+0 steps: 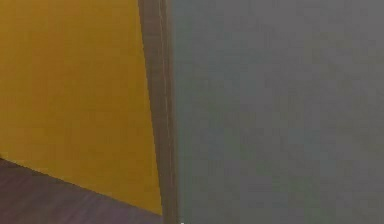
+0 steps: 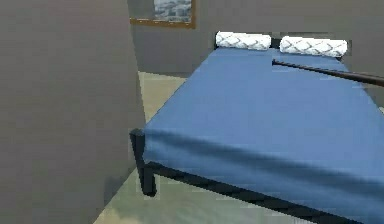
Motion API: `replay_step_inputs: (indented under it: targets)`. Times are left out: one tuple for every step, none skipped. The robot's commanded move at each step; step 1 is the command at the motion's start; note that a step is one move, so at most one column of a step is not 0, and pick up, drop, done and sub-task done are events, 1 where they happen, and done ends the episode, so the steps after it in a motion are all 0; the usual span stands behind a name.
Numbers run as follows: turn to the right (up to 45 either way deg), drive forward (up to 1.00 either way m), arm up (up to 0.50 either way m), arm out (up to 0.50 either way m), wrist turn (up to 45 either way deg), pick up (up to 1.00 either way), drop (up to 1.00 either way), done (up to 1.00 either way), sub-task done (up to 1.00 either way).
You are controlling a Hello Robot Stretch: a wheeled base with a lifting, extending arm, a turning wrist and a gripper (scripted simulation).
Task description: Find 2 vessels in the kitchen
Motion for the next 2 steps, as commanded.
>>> replay_step_inputs:
  targets:
    - [-21.0,0.00,0.00,0.00,0.0,0.00,0.00,0.00,0.00]
    - [0.0,0.40,0.00,0.00,0.0,0.00,0.00,0.00,0.00]
